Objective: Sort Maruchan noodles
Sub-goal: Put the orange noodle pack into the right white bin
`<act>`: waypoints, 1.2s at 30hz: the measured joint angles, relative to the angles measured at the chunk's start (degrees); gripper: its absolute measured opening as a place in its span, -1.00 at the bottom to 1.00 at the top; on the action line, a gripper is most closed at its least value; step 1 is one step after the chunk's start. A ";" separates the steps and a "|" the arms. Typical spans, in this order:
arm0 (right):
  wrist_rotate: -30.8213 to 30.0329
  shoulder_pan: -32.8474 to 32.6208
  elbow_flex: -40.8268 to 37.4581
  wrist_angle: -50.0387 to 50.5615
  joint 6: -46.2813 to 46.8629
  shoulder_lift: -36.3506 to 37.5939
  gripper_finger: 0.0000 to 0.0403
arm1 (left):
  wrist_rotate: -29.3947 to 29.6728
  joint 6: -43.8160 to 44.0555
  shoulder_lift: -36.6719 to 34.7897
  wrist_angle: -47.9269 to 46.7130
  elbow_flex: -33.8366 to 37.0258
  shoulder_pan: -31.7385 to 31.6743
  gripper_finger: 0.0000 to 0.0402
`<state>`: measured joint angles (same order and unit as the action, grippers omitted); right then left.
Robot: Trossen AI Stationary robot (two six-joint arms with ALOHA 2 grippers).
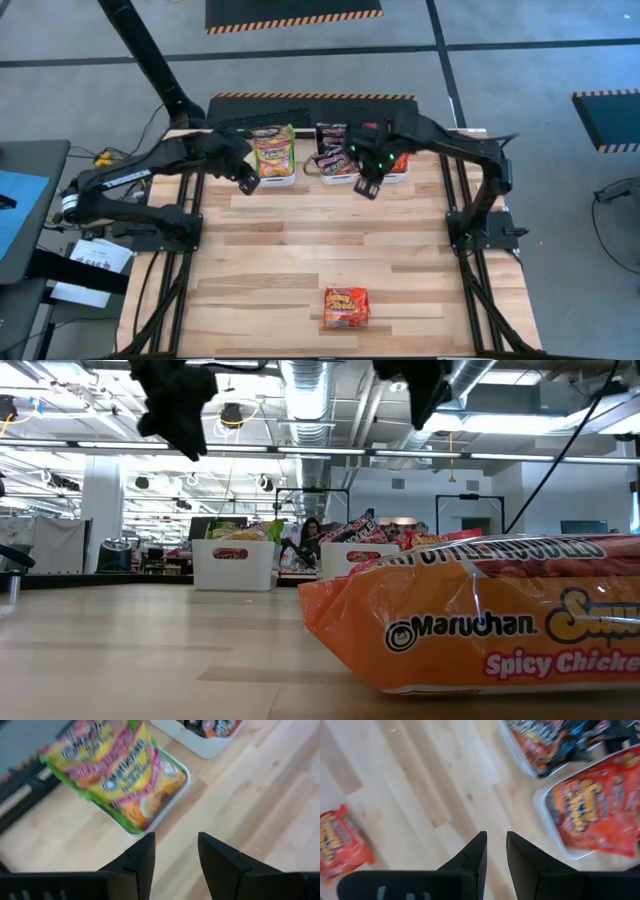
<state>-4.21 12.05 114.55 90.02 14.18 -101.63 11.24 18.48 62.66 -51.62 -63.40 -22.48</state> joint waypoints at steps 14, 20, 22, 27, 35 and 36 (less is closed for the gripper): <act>1.10 -19.72 -7.22 -0.36 16.15 4.79 -0.52 | -12.52 -0.30 -9.21 -0.49 1.91 0.04 -0.33; 3.01 -26.86 -7.31 -4.46 25.24 3.94 -0.52 | -12.83 -1.52 -9.89 -0.55 1.91 0.05 -0.33; 3.01 -29.06 -7.13 -5.17 27.80 3.95 -0.51 | -12.84 -1.96 -9.86 -0.65 1.91 0.05 -0.33; 6.81 -33.63 -7.14 -8.86 31.56 3.31 -0.44 | -12.91 -2.97 -9.78 -1.17 1.91 0.07 -0.33; 8.92 -37.68 -7.07 -15.66 32.47 1.28 -0.20 | -12.89 -2.95 -9.78 -1.78 1.91 0.07 -0.33; 8.90 -38.16 -7.19 -16.24 31.94 0.46 -0.17 | -12.89 -2.97 -9.78 -1.79 1.91 0.07 -0.33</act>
<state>4.69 -26.10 107.36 73.78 46.12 -101.17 -1.65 15.51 52.88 -53.41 -61.49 -22.41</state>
